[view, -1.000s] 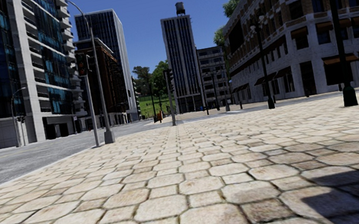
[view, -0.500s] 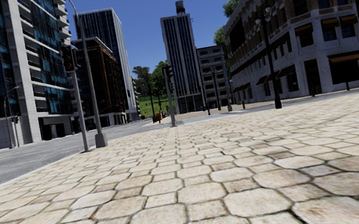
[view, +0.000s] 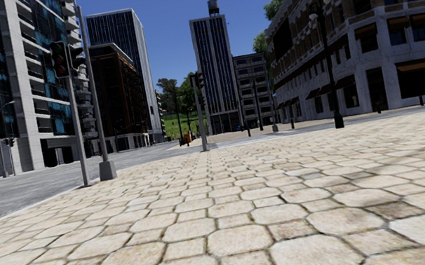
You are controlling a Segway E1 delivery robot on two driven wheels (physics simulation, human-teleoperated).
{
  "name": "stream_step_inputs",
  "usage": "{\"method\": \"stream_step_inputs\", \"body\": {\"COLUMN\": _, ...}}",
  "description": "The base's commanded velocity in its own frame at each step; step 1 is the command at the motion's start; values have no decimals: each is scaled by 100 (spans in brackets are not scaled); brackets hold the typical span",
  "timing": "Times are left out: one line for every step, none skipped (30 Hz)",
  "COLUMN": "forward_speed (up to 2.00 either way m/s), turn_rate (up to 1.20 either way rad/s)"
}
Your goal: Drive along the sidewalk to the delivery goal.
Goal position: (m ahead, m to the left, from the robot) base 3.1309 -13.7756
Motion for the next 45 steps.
{"method": "stream_step_inputs", "body": {"forward_speed": 199, "turn_rate": 0}}
{"method": "stream_step_inputs", "body": {"forward_speed": 199, "turn_rate": 0}}
{"method": "stream_step_inputs", "body": {"forward_speed": 199, "turn_rate": 0}}
{"method": "stream_step_inputs", "body": {"forward_speed": 199, "turn_rate": 0}}
{"method": "stream_step_inputs", "body": {"forward_speed": 199, "turn_rate": 0}}
{"method": "stream_step_inputs", "body": {"forward_speed": 199, "turn_rate": 0}}
{"method": "stream_step_inputs", "body": {"forward_speed": 199, "turn_rate": 0}}
{"method": "stream_step_inputs", "body": {"forward_speed": 199, "turn_rate": 0}}
{"method": "stream_step_inputs", "body": {"forward_speed": 199, "turn_rate": 0}}
{"method": "stream_step_inputs", "body": {"forward_speed": 199, "turn_rate": 0}}
{"method": "stream_step_inputs", "body": {"forward_speed": 199, "turn_rate": 0}}
{"method": "stream_step_inputs", "body": {"forward_speed": 199, "turn_rate": 0}}
{"method": "stream_step_inputs", "body": {"forward_speed": 199, "turn_rate": 0}}
{"method": "stream_step_inputs", "body": {"forward_speed": 199, "turn_rate": 0}}
{"method": "stream_step_inputs", "body": {"forward_speed": 199, "turn_rate": 0}}
{"method": "stream_step_inputs", "body": {"forward_speed": 199, "turn_rate": 0}}
{"method": "stream_step_inputs", "body": {"forward_speed": 199, "turn_rate": 0}}
{"method": "stream_step_inputs", "body": {"forward_speed": 199, "turn_rate": 0}}
{"method": "stream_step_inputs", "body": {"forward_speed": 199, "turn_rate": 0}}
{"method": "stream_step_inputs", "body": {"forward_speed": 199, "turn_rate": 0}}
{"method": "stream_step_inputs", "body": {"forward_speed": 199, "turn_rate": 0}}
{"method": "stream_step_inputs", "body": {"forward_speed": 199, "turn_rate": 0}}
{"method": "stream_step_inputs", "body": {"forward_speed": 199, "turn_rate": -30}}
{"method": "stream_step_inputs", "body": {"forward_speed": 199, "turn_rate": -77}}
{"method": "stream_step_inputs", "body": {"forward_speed": 199, "turn_rate": -94}}
{"method": "stream_step_inputs", "body": {"forward_speed": 199, "turn_rate": -120}}
{"method": "stream_step_inputs", "body": {"forward_speed": 199, "turn_rate": -120}}
{"method": "stream_step_inputs", "body": {"forward_speed": 199, "turn_rate": -120}}
{"method": "stream_step_inputs", "body": {"forward_speed": 199, "turn_rate": -120}}
{"method": "stream_step_inputs", "body": {"forward_speed": 199, "turn_rate": -120}}
{"method": "stream_step_inputs", "body": {"forward_speed": 199, "turn_rate": -120}}
{"method": "stream_step_inputs", "body": {"forward_speed": 199, "turn_rate": -120}}
{"method": "stream_step_inputs", "body": {"forward_speed": 199, "turn_rate": -120}}
{"method": "stream_step_inputs", "body": {"forward_speed": 199, "turn_rate": -120}}
{"method": "stream_step_inputs", "body": {"forward_speed": 199, "turn_rate": -120}}
{"method": "stream_step_inputs", "body": {"forward_speed": 199, "turn_rate": -120}}
{"method": "stream_step_inputs", "body": {"forward_speed": 199, "turn_rate": -120}}
{"method": "stream_step_inputs", "body": {"forward_speed": 199, "turn_rate": -120}}
{"method": "stream_step_inputs", "body": {"forward_speed": 199, "turn_rate": -120}}
{"method": "stream_step_inputs", "body": {"forward_speed": 199, "turn_rate": -120}}
{"method": "stream_step_inputs", "body": {"forward_speed": 199, "turn_rate": -120}}
{"method": "stream_step_inputs", "body": {"forward_speed": 199, "turn_rate": -120}}
{"method": "stream_step_inputs", "body": {"forward_speed": 199, "turn_rate": -120}}
{"method": "stream_step_inputs", "body": {"forward_speed": 199, "turn_rate": -120}}
{"method": "stream_step_inputs", "body": {"forward_speed": 199, "turn_rate": -120}}
